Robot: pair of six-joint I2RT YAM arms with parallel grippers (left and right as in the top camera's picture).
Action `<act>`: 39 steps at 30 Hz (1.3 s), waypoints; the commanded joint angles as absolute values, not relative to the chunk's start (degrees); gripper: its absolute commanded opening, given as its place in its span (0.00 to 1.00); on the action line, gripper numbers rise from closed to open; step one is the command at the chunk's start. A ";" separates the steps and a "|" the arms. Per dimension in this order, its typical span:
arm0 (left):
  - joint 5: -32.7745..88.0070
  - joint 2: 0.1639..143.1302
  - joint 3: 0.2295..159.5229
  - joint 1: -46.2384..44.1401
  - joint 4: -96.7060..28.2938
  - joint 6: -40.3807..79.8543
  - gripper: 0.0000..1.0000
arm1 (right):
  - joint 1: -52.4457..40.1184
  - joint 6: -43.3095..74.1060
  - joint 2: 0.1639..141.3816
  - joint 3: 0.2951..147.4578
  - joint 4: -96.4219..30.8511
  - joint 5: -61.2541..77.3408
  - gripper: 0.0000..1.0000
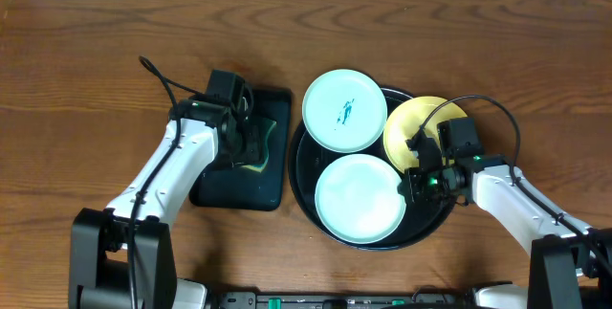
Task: Clean dirty plates on tray and stack at the side
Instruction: 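Return the sponge to the black tray with the left gripper, then grasp the cleaned pale green plate rim with the right gripper and lift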
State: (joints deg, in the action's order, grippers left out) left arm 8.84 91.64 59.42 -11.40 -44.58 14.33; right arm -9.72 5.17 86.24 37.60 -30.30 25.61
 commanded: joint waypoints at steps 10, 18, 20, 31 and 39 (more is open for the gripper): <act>8.58 91.72 58.98 -11.16 -43.66 14.20 0.61 | -10.24 3.90 82.24 38.28 -29.52 23.11 0.01; 8.58 91.72 58.92 -11.16 -43.20 14.22 0.61 | -14.50 6.87 70.02 38.59 -29.50 5.08 0.01; 8.58 91.72 58.92 -11.18 -43.22 14.22 0.61 | -17.80 7.62 67.02 38.59 -29.43 -2.79 0.01; 8.58 91.72 58.92 -11.16 -43.22 14.20 0.61 | -36.14 -1.72 63.26 38.63 -20.97 -27.97 0.01; 8.56 91.72 58.92 -11.16 -43.16 14.20 0.61 | -47.09 -18.61 63.26 38.63 -11.60 -44.25 0.01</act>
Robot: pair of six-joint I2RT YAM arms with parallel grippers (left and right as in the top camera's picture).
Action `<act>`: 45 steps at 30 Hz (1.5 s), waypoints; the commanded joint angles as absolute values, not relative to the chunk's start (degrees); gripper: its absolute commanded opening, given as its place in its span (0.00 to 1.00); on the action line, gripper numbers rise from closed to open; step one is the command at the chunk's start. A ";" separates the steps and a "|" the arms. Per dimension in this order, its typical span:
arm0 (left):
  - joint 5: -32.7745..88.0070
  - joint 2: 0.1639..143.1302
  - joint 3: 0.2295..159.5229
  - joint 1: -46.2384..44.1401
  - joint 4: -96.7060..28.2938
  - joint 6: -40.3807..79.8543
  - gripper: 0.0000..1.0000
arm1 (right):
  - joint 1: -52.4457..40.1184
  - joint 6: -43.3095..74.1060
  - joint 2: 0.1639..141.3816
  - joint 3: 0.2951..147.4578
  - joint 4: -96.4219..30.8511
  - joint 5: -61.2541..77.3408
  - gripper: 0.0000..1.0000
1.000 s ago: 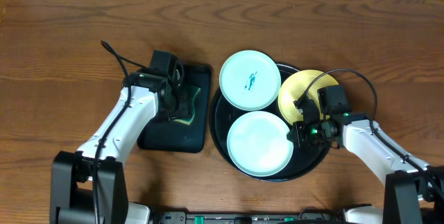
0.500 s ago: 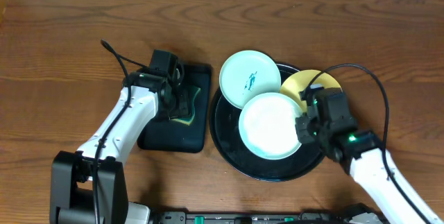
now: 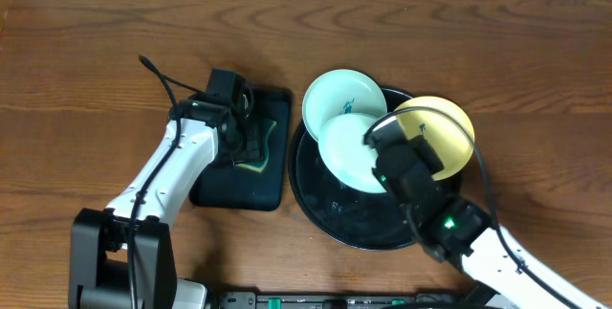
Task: Clean dirty plates on tray and stack at the side
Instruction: 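Grasp the cleaned pale green plate rim with the right gripper and lift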
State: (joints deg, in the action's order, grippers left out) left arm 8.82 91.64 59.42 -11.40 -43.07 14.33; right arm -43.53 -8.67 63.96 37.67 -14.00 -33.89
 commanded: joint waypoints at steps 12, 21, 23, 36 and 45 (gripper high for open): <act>8.56 91.72 58.92 -11.16 -43.03 14.20 0.61 | -54.74 -35.70 63.26 38.63 -2.17 -59.55 0.01; 8.56 91.72 58.92 -11.16 -43.00 14.20 0.61 | -52.88 -26.17 63.29 38.59 -1.17 -59.66 0.01; 8.56 91.72 58.92 -11.16 -43.00 14.20 0.61 | -50.83 -16.60 63.33 38.59 -2.81 -58.92 0.01; 8.56 91.72 58.89 -11.16 -43.00 14.20 0.61 | -17.39 24.43 63.33 38.57 -18.41 -17.91 0.01; 8.56 91.72 58.65 -11.16 -42.76 14.20 0.61 | 9.69 25.93 64.71 38.57 -17.80 -0.93 0.01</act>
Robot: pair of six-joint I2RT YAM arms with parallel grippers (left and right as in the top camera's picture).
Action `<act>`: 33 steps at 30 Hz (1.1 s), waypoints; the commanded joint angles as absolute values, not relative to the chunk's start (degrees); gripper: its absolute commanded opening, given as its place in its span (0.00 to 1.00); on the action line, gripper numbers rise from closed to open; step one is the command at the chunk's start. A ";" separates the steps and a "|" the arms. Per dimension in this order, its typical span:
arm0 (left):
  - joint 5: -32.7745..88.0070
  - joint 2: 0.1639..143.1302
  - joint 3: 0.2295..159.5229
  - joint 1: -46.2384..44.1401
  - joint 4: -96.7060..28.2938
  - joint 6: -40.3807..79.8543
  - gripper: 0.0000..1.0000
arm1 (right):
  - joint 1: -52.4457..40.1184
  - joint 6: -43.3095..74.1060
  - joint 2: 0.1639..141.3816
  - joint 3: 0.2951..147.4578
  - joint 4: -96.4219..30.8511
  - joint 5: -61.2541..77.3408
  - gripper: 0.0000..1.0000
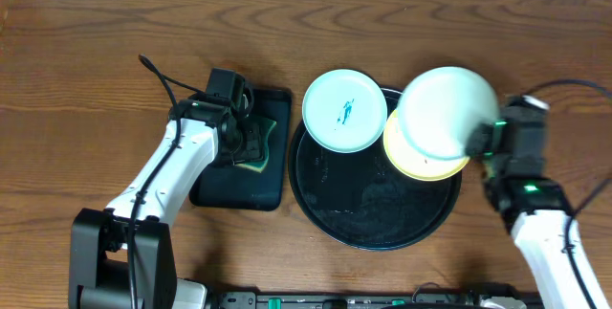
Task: Clean dirty plates on tray and stack at the side
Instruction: 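Grasp the cleaned pale green plate rim with the right gripper and lift, then carry the pale green plate right and set it beside the tray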
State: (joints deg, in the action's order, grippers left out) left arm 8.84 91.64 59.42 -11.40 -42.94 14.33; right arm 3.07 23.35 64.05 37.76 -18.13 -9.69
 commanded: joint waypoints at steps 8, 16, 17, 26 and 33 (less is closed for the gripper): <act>8.56 91.74 58.61 -11.16 -42.78 14.20 0.61 | 28.84 33.43 71.88 38.57 -17.02 1.08 0.01; 8.56 91.72 58.59 -11.16 -42.68 14.20 0.61 | 34.39 36.14 80.03 38.57 -16.71 0.71 0.01; 8.56 91.74 58.59 -11.16 -42.61 14.20 0.61 | 34.28 36.10 80.99 38.57 -16.56 0.86 0.01; 8.56 91.74 58.59 -11.16 -42.59 14.20 0.61 | 32.21 30.50 83.68 38.57 -11.73 8.75 0.38; 8.58 91.74 58.59 -11.16 -42.57 14.20 0.61 | 28.14 20.43 83.68 38.57 -4.82 28.45 0.49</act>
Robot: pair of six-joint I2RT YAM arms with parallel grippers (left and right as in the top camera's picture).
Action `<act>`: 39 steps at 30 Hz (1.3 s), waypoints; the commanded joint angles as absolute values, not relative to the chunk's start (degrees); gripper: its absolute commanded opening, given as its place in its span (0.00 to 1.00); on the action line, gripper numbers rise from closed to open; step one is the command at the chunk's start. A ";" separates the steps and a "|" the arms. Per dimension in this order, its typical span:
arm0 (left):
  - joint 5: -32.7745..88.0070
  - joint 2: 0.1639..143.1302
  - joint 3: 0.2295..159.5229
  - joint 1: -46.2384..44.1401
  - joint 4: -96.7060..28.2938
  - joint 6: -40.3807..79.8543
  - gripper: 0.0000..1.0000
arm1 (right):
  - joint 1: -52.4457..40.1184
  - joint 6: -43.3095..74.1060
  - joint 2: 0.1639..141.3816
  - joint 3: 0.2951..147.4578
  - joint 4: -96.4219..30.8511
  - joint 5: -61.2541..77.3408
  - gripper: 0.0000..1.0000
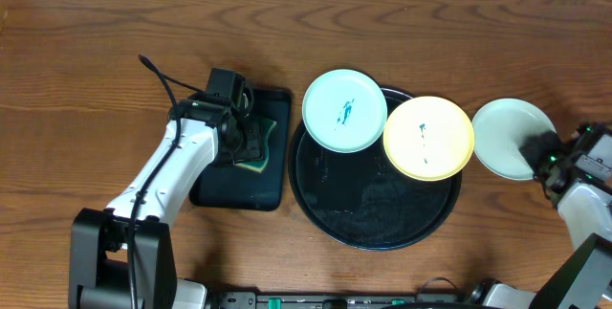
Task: Clean dirty plates on tray and stack at the side
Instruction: 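Carry the pale green plate right and set it beside the tray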
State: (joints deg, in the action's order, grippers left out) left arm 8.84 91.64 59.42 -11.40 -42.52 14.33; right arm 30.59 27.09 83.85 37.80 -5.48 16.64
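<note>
A black round tray [368, 215] lies at the table's middle. A light blue plate [344, 110] with a blue smear leans on its far left rim. A yellow plate [428, 137] with a small blue mark rests on its right rim. To the right of the tray, over the bare table, is a pale white plate [502, 135]; my right gripper [537, 146] is shut on its right edge. Whether that plate touches the table cannot be told. My left gripper [251, 144] is down on a yellow-green sponge [260, 163], apparently shut on it.
The sponge lies on a dark rectangular mat [244, 183] left of the tray. A black cable [163, 77] runs behind the left arm. A pale wall edge borders the far side of the wooden table [86, 79].
My right gripper has carried the pale plate from above the yellow plate to the table right of the tray. The yellow plate now shows whole. The left arm has not moved.
First the pale plate lay in the tray's front with my right gripper at its right edge. Then it was lifted and tilted over the tray's middle, then held above the yellow plate, and now it is off the tray at the right. The left gripper stayed on the sponge.
</note>
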 commanded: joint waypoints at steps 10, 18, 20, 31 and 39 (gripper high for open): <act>8.58 91.72 58.59 -11.16 -42.59 14.22 0.61 | 15.27 7.62 83.70 38.57 -7.77 20.62 0.55; 8.56 91.74 58.59 -11.16 -42.57 14.22 0.61 | 12.19 7.62 84.71 38.37 -8.64 17.98 0.41; 8.58 91.74 58.59 -11.16 -42.59 14.22 0.61 | 11.94 7.62 85.93 38.22 -8.60 17.98 0.41; 8.58 91.74 58.59 -11.16 -42.61 14.22 0.61 | 11.94 7.88 88.05 38.26 -8.34 18.28 0.03; 8.58 91.74 58.57 -11.16 -42.59 14.22 0.61 | 11.88 8.32 81.67 38.26 -11.64 20.95 0.01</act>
State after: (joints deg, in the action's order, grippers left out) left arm 8.84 91.64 59.42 -11.40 -42.44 14.33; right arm 12.47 8.29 84.97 37.82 -10.61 18.74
